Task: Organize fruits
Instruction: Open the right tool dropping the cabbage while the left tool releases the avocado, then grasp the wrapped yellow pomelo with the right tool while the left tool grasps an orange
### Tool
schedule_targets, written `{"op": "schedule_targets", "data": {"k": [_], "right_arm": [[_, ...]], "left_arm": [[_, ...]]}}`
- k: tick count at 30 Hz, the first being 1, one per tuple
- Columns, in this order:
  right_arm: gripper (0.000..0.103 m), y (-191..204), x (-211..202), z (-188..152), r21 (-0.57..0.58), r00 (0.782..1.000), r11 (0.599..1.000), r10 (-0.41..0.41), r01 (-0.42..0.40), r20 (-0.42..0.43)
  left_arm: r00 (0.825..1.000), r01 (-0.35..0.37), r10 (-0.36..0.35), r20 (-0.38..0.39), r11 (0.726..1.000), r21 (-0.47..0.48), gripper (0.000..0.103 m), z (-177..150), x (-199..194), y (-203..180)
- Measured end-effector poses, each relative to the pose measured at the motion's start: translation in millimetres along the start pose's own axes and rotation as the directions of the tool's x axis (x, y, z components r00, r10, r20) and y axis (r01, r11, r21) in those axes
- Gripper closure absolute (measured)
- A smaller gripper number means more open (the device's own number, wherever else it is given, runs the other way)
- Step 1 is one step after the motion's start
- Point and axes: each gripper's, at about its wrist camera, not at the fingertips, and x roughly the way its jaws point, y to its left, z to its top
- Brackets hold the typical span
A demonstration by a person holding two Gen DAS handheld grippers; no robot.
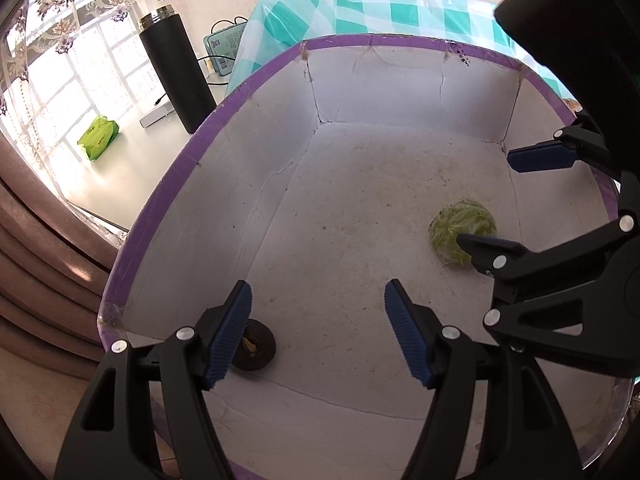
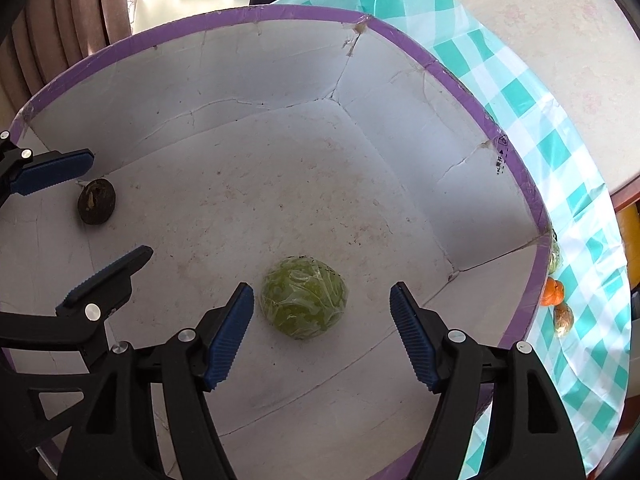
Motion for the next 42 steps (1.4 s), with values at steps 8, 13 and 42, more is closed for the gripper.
{"op": "schedule_targets", "data": {"k": [8,13,42], "right_arm": [[0.029,4.1,-7.7,-4.2,0.007,0.997,0.998,-0.057,0.056,0.052],[0.017,-31.9,-71.1,-30.9,0.2,0.899,0.979,-0.048,-0.045,0.436],[0.02,-407.2,97.6,-207.8,0.78,0.972,0.625,-0.2,0.033,0.119]], "left_arm": [[0.999,-0.031,0.031,0.012,1.0,-0.006,0.033,0.4,-3.0,1.0],[0.951,-0.189,0.195,0.239,0.981,-0.049,0.011,5.3,-56.8,-5.6],[0.899,0.392,-0.375,0.227,0.919,-0.036,0.002,170.4,95.3,-327.9]]}}
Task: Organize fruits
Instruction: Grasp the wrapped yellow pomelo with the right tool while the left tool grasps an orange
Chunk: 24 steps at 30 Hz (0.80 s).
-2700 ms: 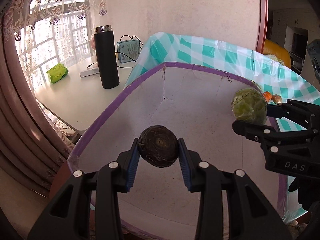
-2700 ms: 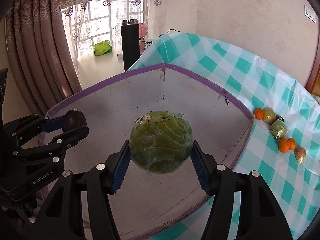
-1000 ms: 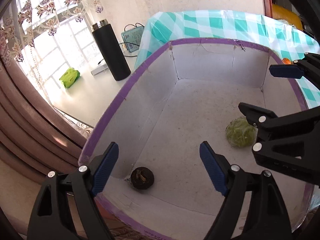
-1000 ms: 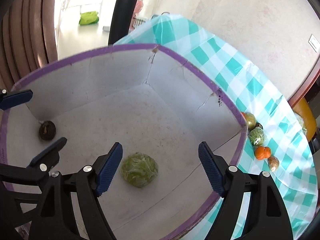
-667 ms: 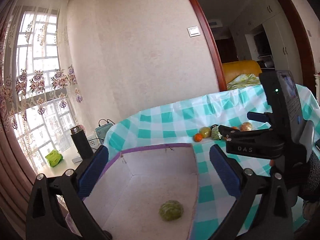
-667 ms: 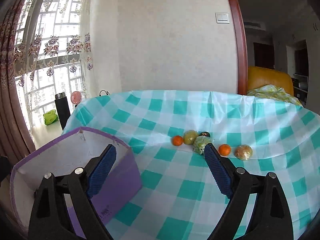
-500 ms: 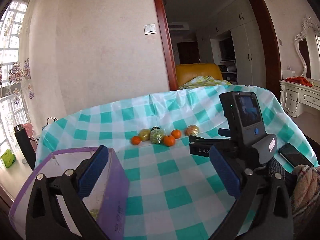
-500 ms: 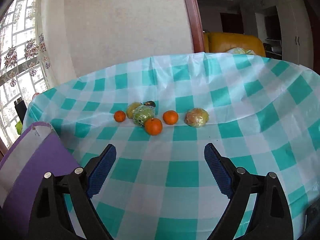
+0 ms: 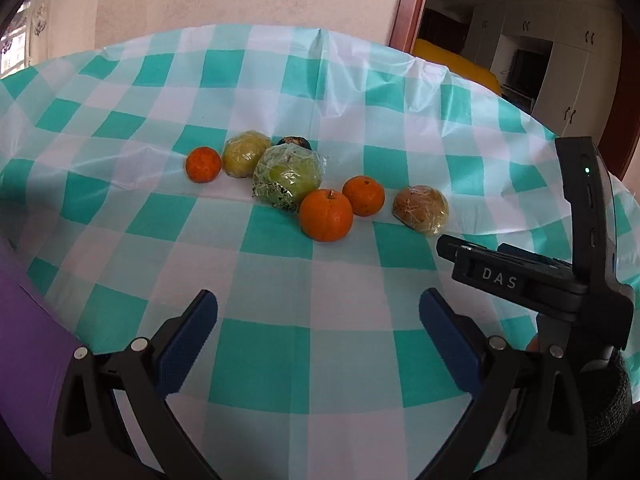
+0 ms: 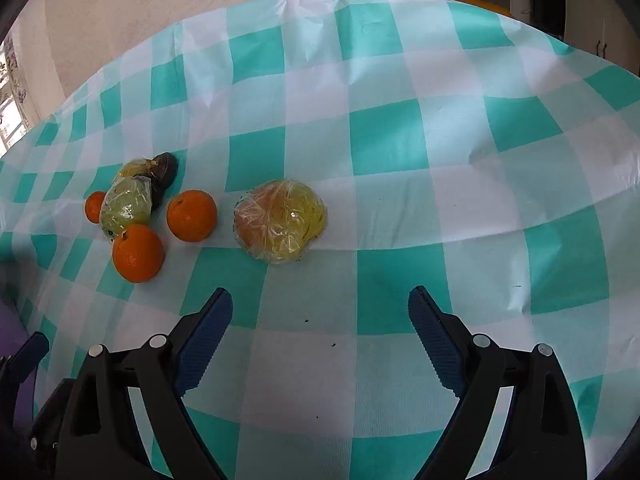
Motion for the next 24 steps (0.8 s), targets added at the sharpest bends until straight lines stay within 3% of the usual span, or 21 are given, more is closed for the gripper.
{"op": "schedule_targets", "data": {"k": [7,13,14,15,18,21,24], "right_arm": [[0.025,12.5,39.2,35.6,-0.072,0.996,0.995,0.062,-0.066,-0.056],[0.025,34.1,50.4,39.4,-0.173,0.997,0.984,0.022,-0.035,-0.079],[0.028,33.3,50.9,39.2,-0.167,0.996,0.985,0.03,-0.043,-0.079],[0.04,32.5,49.4,38.8,-0.162,0.997,0.986,0.031,-0.041,-0.065],[0.041,21.8,45.0,36.4,-0.102,0.995,0.991,0.085,-0.089,-0.044],[0.041,-4.1,40.7,34.2,0.033,0.99,0.989,0.143,-0.142,-0.012],[0.041,-11.4,39.2,31.2,0.078,0.989,0.986,0.15,-0.15,0.003]], "left_arm": [[0.993,-0.014,0.007,-0.12,0.998,-0.057,0.002,23.2,38.1,10.0],[0.986,-0.068,0.063,-0.154,0.997,-0.029,0.002,38.6,61.4,5.3],[0.982,-0.083,0.078,-0.172,0.996,-0.018,0.002,41.1,66.9,3.3],[0.979,-0.093,0.09,-0.184,0.996,-0.006,0.002,43.0,71.3,1.3],[0.978,-0.112,0.114,-0.174,0.993,0.021,0.005,48.8,77.5,-4.0],[0.975,-0.126,0.135,-0.176,0.99,0.06,0.017,54.4,87.4,-12.3],[0.971,-0.15,0.169,-0.167,0.982,0.118,0.03,55.6,92.2,-23.7]]}}
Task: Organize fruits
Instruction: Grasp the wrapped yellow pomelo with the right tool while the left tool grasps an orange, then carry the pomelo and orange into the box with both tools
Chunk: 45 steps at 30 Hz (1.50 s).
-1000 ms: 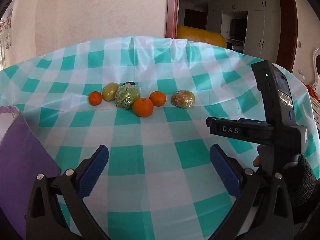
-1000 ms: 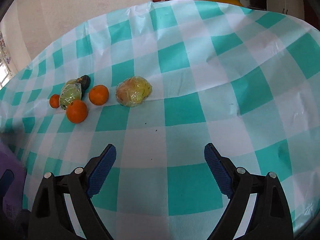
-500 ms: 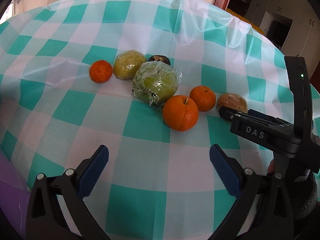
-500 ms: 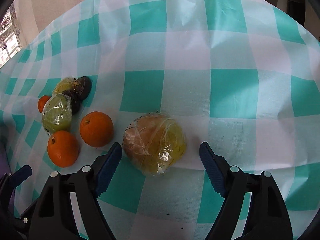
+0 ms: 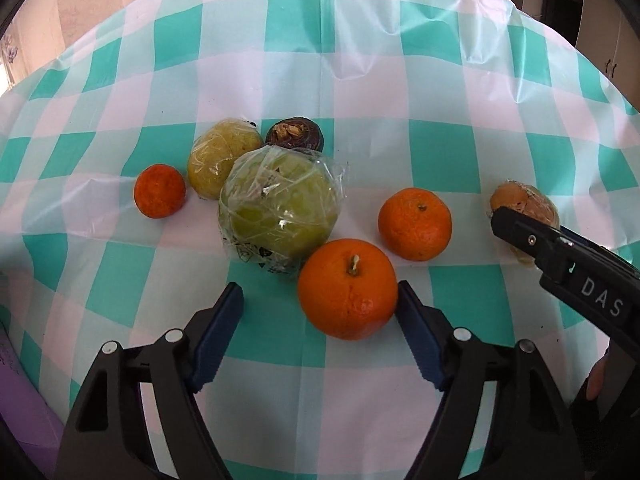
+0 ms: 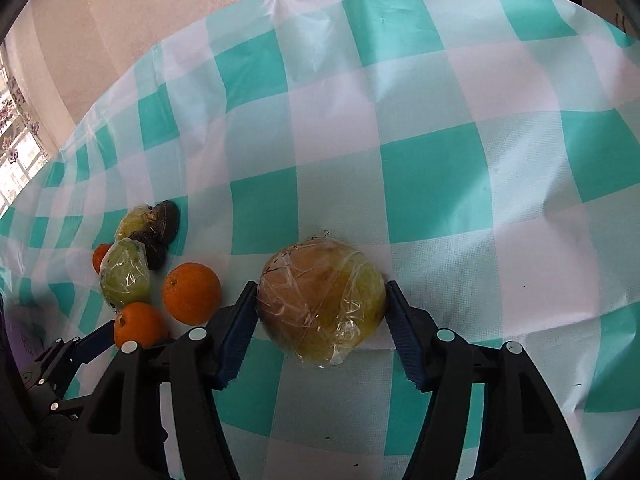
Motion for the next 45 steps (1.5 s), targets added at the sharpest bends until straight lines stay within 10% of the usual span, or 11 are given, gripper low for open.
{"op": "schedule_targets", "data": {"k": [4,16,45], "right_arm": [[0.041,3.5,-0.7,-2.0,-0.013,0.999,0.999,-0.034,0.034,-0.002],[0.041,20.2,7.2,1.0,0.014,0.997,0.997,-0.082,0.082,0.008],[0.041,79.5,-102.6,-136.4,-0.075,0.988,0.986,-0.146,0.149,0.042]], "left_arm": [[0.999,0.02,-0.021,0.033,0.999,0.039,0.058,-3.8,-5.7,-6.3],[0.976,0.206,-0.192,0.101,0.967,-0.152,0.06,-16.9,-29.3,40.3],[0.98,0.177,-0.144,0.14,0.95,-0.256,0.06,-154.4,-120.6,96.1]]}}
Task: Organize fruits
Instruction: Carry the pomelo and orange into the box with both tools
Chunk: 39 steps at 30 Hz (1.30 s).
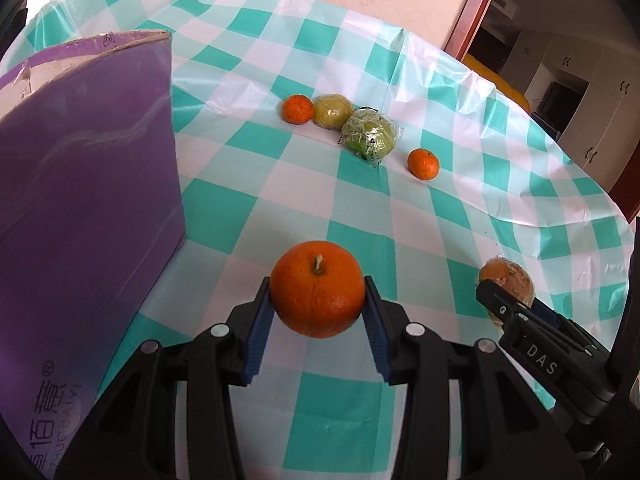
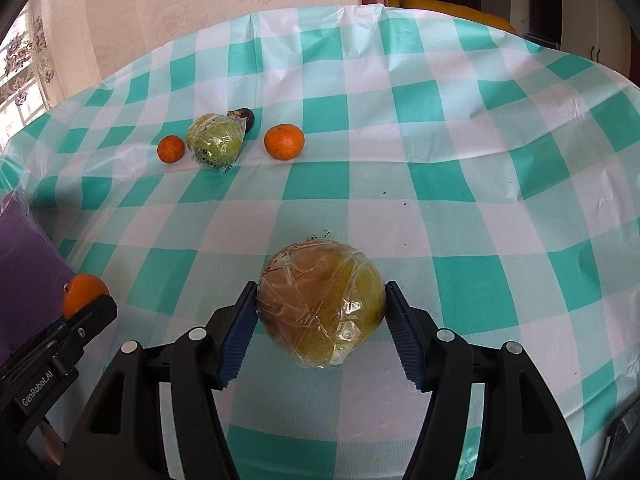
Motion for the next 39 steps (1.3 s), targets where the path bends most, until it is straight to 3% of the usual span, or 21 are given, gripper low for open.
{"op": "schedule_targets", "data": {"k": [6,10,16,20,24,30,34,36,39], "right_arm": [[0.041,1.4,-26.2,-29.7,-0.019,0.999,0.999,0.037,-0.037,-0.021],[0.041,6.0,-38.4,-42.9,-0.026,0.998,0.998,0.065,-0.066,-0.021],[0.041,5.2,-57.7,-47.8,0.013,0.992,0.995,0.1,-0.101,0.078],[0.041,10.4,-66.7,-46.9,0.022,0.984,0.991,0.132,-0.136,0.119],[0.041,24.9,-80.4,-44.8,0.009,0.971,0.985,0.168,-0.172,0.17],[0.041,53.0,-110.9,-40.2,-0.034,0.934,0.969,0.243,-0.243,0.261],[0.041,79.8,-132.5,-35.6,-0.091,0.903,0.952,0.306,-0.292,0.3],[0.041,97.1,-141.3,-33.6,-0.139,0.892,0.941,0.336,-0.308,0.301],[0.041,122.4,-151.5,-32.5,-0.211,0.877,0.919,0.384,-0.333,0.289]], "left_arm": [[1.0,0.002,-0.002,0.023,1.0,0.002,0.06,-19.8,-27.2,17.5],[0.997,-0.01,0.009,0.077,1.0,0.023,0.06,-28.6,-44.2,19.5],[0.979,0.025,-0.028,0.202,1.0,0.015,0.06,-35.7,-72.4,25.0],[0.968,0.034,-0.038,0.246,0.999,0.023,0.06,-39.7,-93.0,23.9],[0.935,0.005,-0.035,0.353,0.996,0.086,0.06,-41.3,-133.5,12.7],[0.857,-0.065,0.0,0.516,0.992,0.107,0.06,-38.6,-204.0,13.3],[0.803,-0.157,0.064,0.593,0.982,0.106,0.059,-36.6,-243.3,20.4],[0.799,-0.197,0.112,0.591,0.977,0.081,0.059,-31.4,-253.5,32.1],[0.82,-0.234,0.176,0.545,0.972,0.037,0.059,-20.6,-261.1,60.9]]}}
